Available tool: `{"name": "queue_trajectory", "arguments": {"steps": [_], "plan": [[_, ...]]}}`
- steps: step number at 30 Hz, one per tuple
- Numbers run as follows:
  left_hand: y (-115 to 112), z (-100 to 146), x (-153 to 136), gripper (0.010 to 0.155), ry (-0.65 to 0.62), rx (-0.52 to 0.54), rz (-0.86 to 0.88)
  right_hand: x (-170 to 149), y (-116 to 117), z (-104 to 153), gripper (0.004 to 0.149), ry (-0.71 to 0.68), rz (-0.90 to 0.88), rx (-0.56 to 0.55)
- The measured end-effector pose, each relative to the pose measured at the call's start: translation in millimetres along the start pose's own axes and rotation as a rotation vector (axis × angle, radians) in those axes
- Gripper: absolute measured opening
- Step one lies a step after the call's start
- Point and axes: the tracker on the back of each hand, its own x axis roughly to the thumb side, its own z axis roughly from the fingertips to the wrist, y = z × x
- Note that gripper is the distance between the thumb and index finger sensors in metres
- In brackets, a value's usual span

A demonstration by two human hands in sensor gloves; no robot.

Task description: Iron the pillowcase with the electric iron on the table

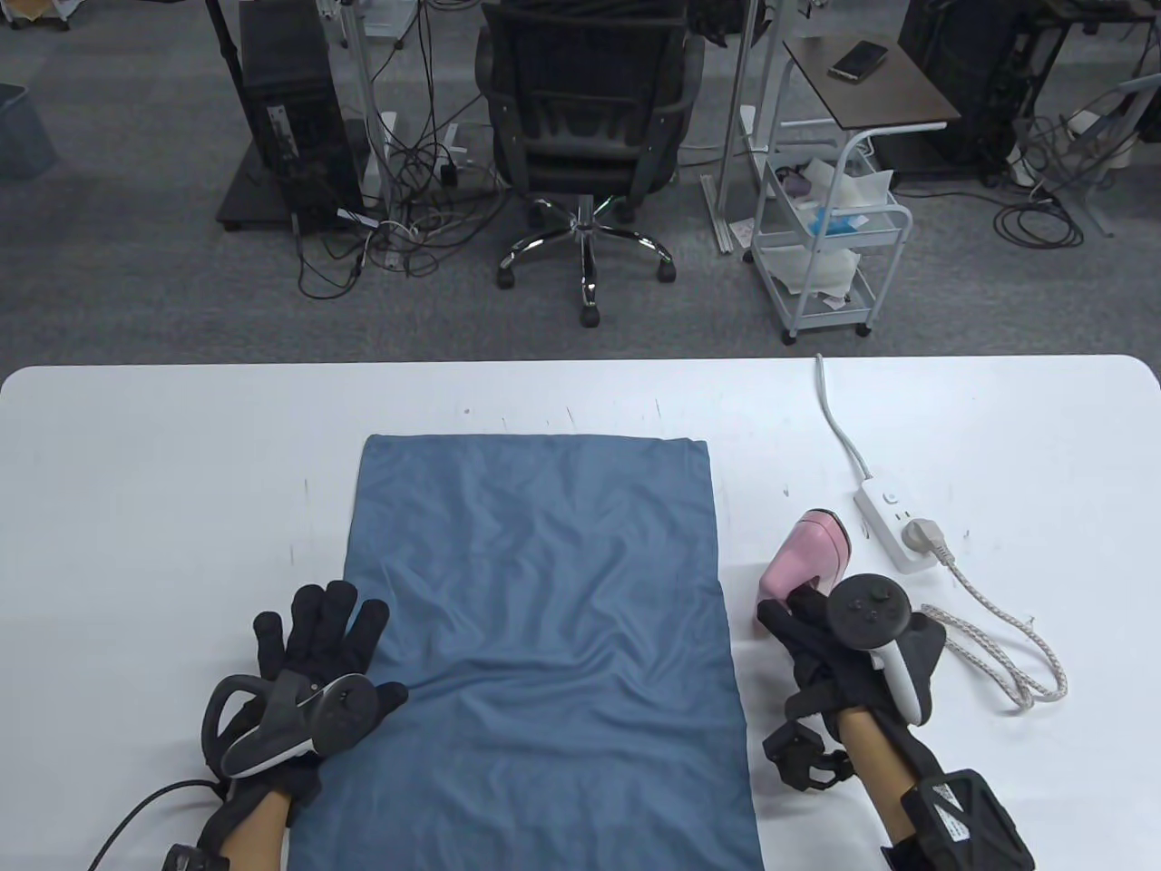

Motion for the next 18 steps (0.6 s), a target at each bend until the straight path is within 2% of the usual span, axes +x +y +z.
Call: {"name": "queue_trajectory", "arguments": {"steps": [7, 11, 18], "plan": [[0.8, 0.6, -0.4, 0.088, 0.0, -0.004, 0.001, 1.1, 20.2, -7.2, 0.08, 0.117, -0.231, 0.023], [1.0, 0.9, -0.6, 0.088, -0.001, -0.003, 0.005, 7.3, 26.6, -7.7, 0.08, 0.132, -0.2, -0.013], [1.9, 1.7, -1.8, 0.088, 0.0, 0.008, 0.011, 6.4, 23.6, -13.4, 0.064, 0.15, -0.126, -0.131]]}}
